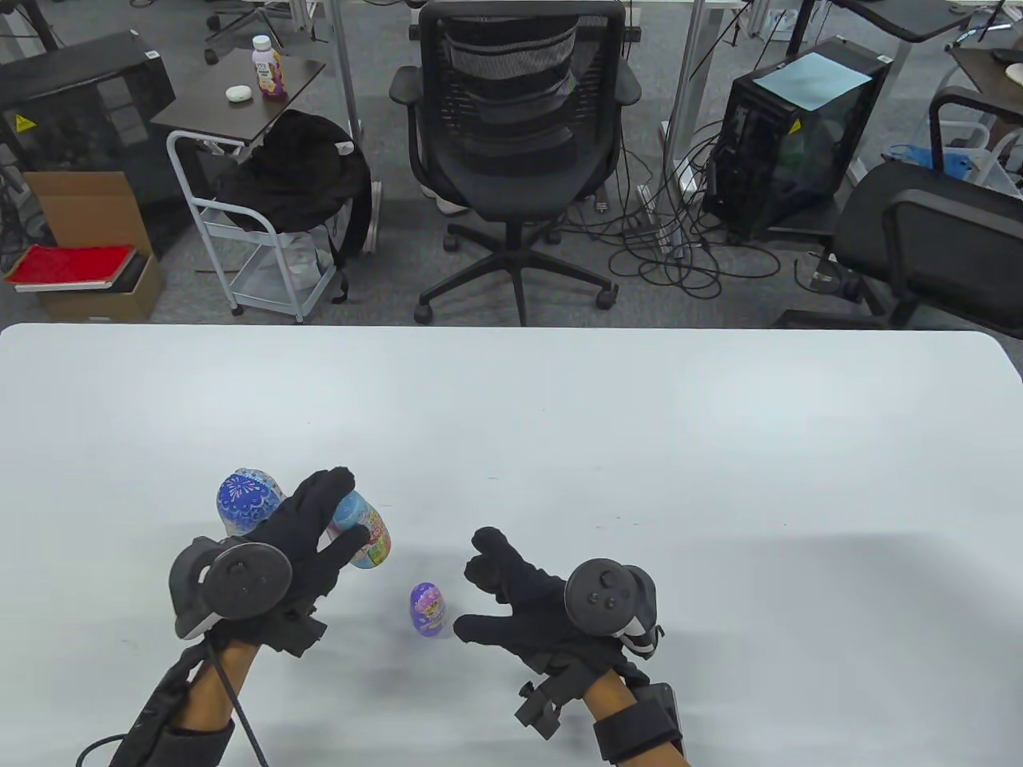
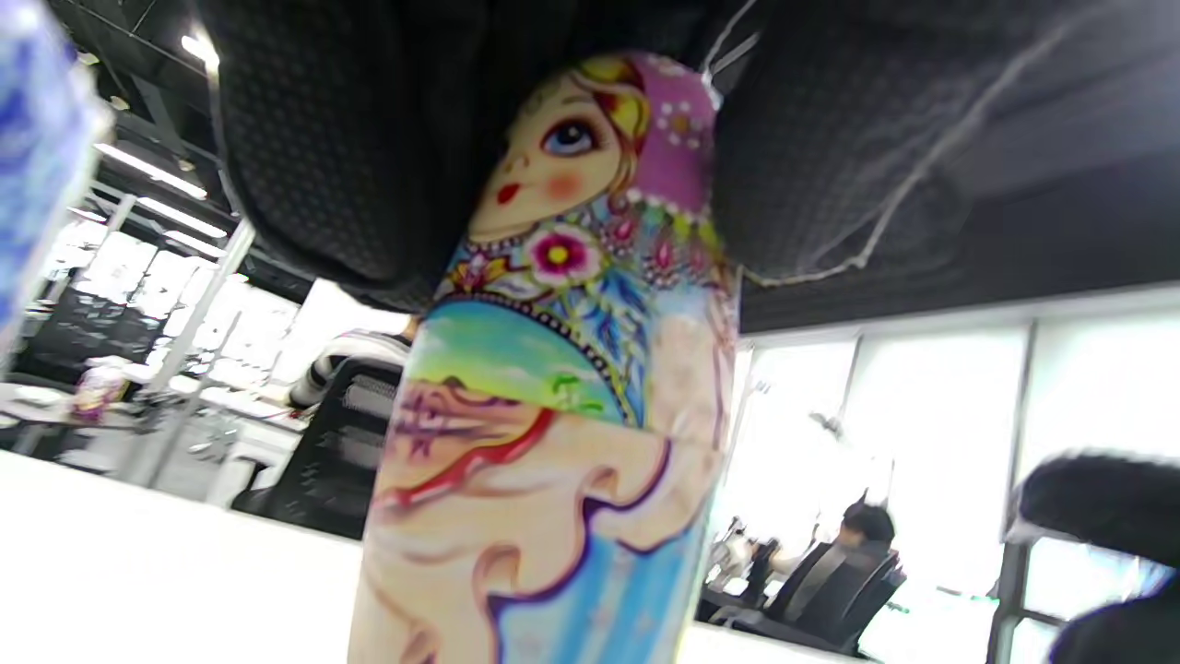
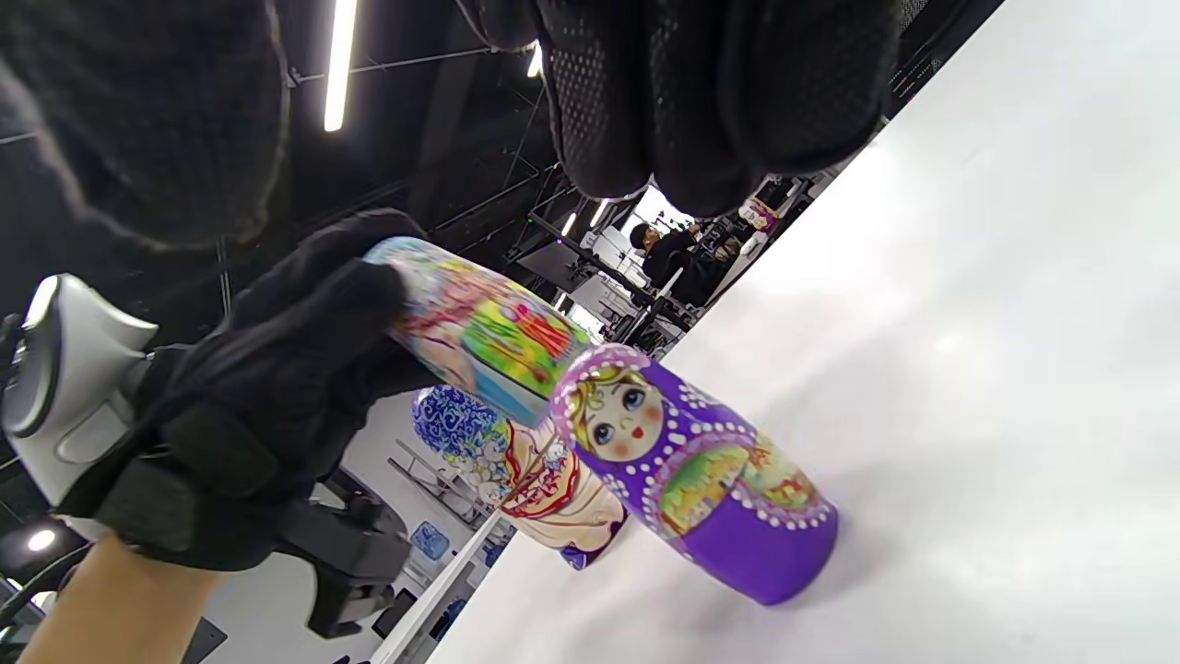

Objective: Separate nested Russian dolls into individual dolls

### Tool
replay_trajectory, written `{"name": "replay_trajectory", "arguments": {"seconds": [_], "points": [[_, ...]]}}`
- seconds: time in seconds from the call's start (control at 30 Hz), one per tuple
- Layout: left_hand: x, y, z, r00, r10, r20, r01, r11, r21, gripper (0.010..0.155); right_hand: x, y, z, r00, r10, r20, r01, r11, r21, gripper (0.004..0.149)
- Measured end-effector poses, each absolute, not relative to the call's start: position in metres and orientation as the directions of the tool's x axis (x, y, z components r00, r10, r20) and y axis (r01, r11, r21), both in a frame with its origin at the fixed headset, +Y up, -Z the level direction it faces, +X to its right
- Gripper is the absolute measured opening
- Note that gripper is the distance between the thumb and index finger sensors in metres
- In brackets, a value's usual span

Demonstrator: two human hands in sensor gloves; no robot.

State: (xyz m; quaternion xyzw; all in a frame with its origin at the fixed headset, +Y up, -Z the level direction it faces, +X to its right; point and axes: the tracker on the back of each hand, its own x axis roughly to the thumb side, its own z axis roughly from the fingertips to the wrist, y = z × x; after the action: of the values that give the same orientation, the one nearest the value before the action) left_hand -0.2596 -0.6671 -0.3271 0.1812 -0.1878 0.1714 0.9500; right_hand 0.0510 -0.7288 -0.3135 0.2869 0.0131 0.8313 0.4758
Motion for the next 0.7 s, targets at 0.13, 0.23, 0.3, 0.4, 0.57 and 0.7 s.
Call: {"name": "replay_trajectory", "arguments": {"seconds": [0.13, 0.23, 0.3, 0.4, 0.57, 0.7], "points": [[-0.251, -0.686, -0.339, 0.901, 0.226, 0.37, -0.334, 0.907, 0.257, 0.07, 0.052, -0.73, -0.314, -0.401, 0.803, 0.442, -0.773, -0.555, 0.307, 0.1], [-0.247, -0.696, -0.345, 0.913, 0.22, 0.345, -0.317, 0.914, 0.255, 0.07, 0.052, -0.729, -0.314, -0.405, 0.801, 0.44, -0.771, -0.558, 0.307, 0.1], [-0.244, -0.704, -0.348, 0.924, 0.193, 0.331, -0.283, 0.926, 0.249, 0.07, 0.051, -0.73, -0.314, -0.409, 0.799, 0.44, -0.765, -0.564, 0.312, 0.099], [-0.242, -0.713, -0.352, 0.931, 0.169, 0.324, -0.251, 0.94, 0.23, 0.07, 0.051, -0.73, -0.313, -0.416, 0.793, 0.444, -0.758, -0.573, 0.313, 0.099], [-0.243, -0.717, -0.353, 0.935, 0.172, 0.311, -0.251, 0.939, 0.236, 0.07, 0.05, -0.73, -0.313, -0.419, 0.791, 0.446, -0.755, -0.576, 0.313, 0.099], [-0.244, -0.719, -0.354, 0.937, 0.161, 0.31, -0.242, 0.94, 0.242, 0.072, 0.049, -0.73, -0.313, -0.424, 0.788, 0.446, -0.75, -0.581, 0.315, 0.099]]}}
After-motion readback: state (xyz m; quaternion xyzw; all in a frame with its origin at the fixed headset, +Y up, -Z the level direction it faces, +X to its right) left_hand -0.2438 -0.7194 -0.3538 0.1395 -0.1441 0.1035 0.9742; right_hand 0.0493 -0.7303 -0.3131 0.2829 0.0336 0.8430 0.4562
